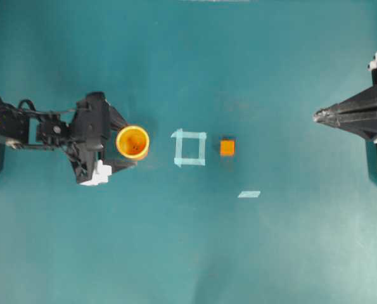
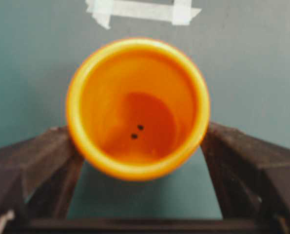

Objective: Move the cup to the right with left arm.
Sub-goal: 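Close the left gripper around the orange cup, then slide the held cup right past the taped square and cube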

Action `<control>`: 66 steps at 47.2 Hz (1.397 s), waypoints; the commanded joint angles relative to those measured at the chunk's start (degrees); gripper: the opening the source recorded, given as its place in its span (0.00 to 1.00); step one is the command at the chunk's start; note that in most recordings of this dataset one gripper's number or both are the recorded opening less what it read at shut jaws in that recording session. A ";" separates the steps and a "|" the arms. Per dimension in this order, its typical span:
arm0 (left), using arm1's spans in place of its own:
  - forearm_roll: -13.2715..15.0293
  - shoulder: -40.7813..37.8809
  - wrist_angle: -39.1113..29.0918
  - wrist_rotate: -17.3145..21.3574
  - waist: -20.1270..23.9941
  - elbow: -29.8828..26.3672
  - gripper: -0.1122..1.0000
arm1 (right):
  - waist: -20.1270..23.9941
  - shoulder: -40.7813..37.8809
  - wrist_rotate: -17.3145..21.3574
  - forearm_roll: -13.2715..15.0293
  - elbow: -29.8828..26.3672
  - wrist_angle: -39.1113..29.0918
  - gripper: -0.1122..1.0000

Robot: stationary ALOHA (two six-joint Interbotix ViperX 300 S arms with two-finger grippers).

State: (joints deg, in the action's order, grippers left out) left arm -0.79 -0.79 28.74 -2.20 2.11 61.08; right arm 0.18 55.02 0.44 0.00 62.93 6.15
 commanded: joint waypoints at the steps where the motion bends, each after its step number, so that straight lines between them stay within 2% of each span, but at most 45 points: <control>1: 0.00 -0.88 1.76 0.09 -0.44 -1.76 0.86 | 0.09 -0.09 -0.09 -0.18 -1.85 0.18 0.09; 21: 0.00 -2.81 3.60 1.49 0.35 -1.85 0.84 | 0.09 -0.35 0.00 -0.18 -1.76 0.18 0.09; 25: 0.00 -2.81 3.60 1.58 0.35 -1.85 0.79 | 0.09 -0.35 0.00 -0.18 -1.76 0.18 0.09; 30: -0.09 -2.81 3.96 1.58 0.35 -1.93 0.67 | 0.09 -0.44 0.00 -0.18 -1.67 0.18 0.09; 48: -0.09 -0.53 4.83 1.41 -0.88 -3.16 0.67 | 0.09 -0.44 0.26 -0.26 -1.85 0.18 0.09; 58: -0.09 2.11 2.37 0.44 -1.93 -4.66 0.67 | 0.09 -0.26 0.35 -1.85 -2.11 -0.18 0.09; 66: -0.09 3.08 -3.69 0.97 -2.72 -8.44 0.67 | 0.09 -0.09 0.35 -3.52 -2.81 -1.58 0.09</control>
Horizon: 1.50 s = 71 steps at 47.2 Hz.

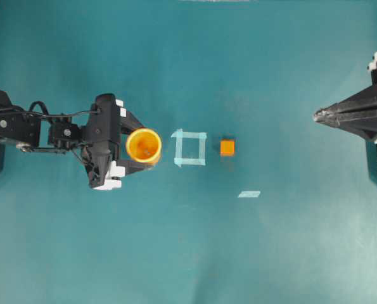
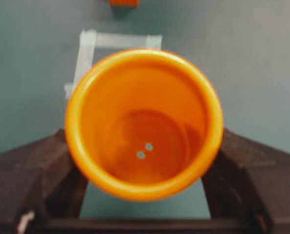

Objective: Move the cup to the right with left arm.
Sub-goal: 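Slide the held cup right past the taped square and cube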

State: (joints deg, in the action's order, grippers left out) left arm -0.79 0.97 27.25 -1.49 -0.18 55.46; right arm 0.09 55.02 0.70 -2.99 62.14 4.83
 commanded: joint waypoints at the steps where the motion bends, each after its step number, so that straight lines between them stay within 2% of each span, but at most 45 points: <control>1: -0.09 1.14 -2.81 0.53 -0.53 -3.34 0.67 | 0.18 0.00 0.00 -0.62 -2.11 -0.35 0.09; 29: -0.53 -7.21 -7.91 0.97 0.26 -19.69 0.67 | 0.18 1.14 0.09 -0.70 -2.72 -0.70 0.09; 40: -0.62 -12.74 -12.04 0.97 0.88 -29.09 0.67 | 0.18 1.23 0.00 -0.70 -2.81 -0.53 0.09; 55: -0.62 -18.46 -18.11 4.57 0.97 -40.52 0.67 | 0.18 1.41 0.00 -0.70 -2.90 -0.62 0.09; 71: -0.62 -25.14 -21.97 4.83 0.97 -51.15 0.67 | 0.18 1.58 -0.09 -0.70 -2.99 -0.53 0.09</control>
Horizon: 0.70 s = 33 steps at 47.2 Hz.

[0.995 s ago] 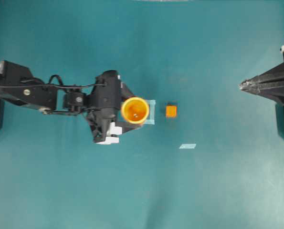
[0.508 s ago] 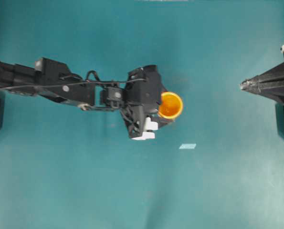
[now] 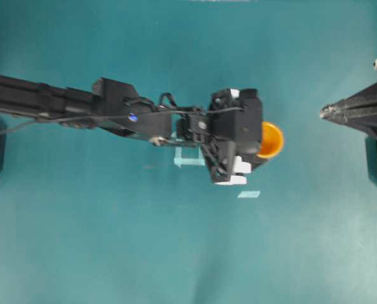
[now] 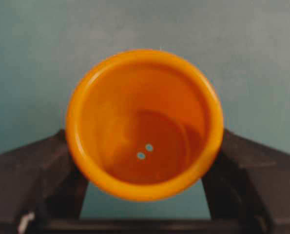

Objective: Move the cup to the right with left arm.
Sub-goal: 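Slide the held cup right past the taped square and cube, then push the cup further right toward the right gripper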

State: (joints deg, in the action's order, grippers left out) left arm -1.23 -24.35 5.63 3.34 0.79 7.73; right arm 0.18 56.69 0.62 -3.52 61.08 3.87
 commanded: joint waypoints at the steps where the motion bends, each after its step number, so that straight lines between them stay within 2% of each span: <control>1: -0.18 -0.18 -0.53 0.00 0.00 -3.96 0.67 | 0.09 -0.09 0.00 -0.18 -2.11 0.44 0.09; 19: -0.18 -5.01 -2.29 0.00 0.00 -12.13 0.67 | 0.09 0.00 -0.09 -0.09 -2.11 0.44 0.09; 33: -0.18 -7.38 -3.43 0.00 0.00 -15.29 0.67 | 0.09 0.09 -0.35 0.00 -2.11 0.53 0.09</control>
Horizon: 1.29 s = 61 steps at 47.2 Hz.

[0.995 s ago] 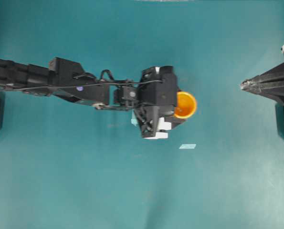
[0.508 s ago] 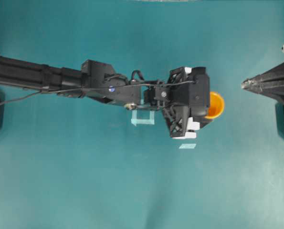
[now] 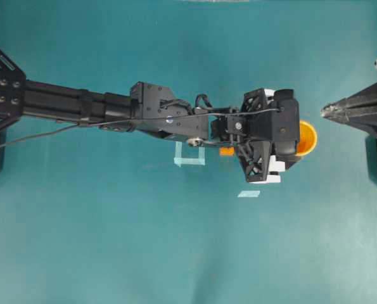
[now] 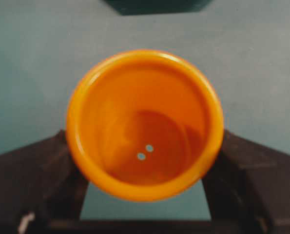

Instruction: Move the cup to the right with left arm.

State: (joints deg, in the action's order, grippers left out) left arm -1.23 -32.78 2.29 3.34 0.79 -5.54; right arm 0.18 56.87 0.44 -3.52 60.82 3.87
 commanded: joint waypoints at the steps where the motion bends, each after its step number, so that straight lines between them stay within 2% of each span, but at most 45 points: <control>1: -0.09 0.97 -0.18 -0.09 0.00 -2.11 0.67 | 0.09 -0.09 -0.18 0.00 -1.85 0.53 0.09; 22: -0.09 0.00 -2.81 -0.09 0.53 -3.43 0.67 | 0.09 -0.09 -0.26 0.18 -1.67 0.53 0.09; 40: 0.00 -0.79 -10.02 -0.44 0.35 -6.06 0.67 | 0.09 -0.18 -0.26 0.18 -1.85 0.70 0.09; 61: 0.44 -1.49 -11.87 -0.88 0.26 -8.26 0.67 | 0.00 -0.09 -0.35 0.26 -1.85 0.70 0.09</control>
State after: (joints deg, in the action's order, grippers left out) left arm -1.05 -35.60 -9.23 2.64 1.05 -12.04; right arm 0.18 56.87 0.18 -3.43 60.82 3.87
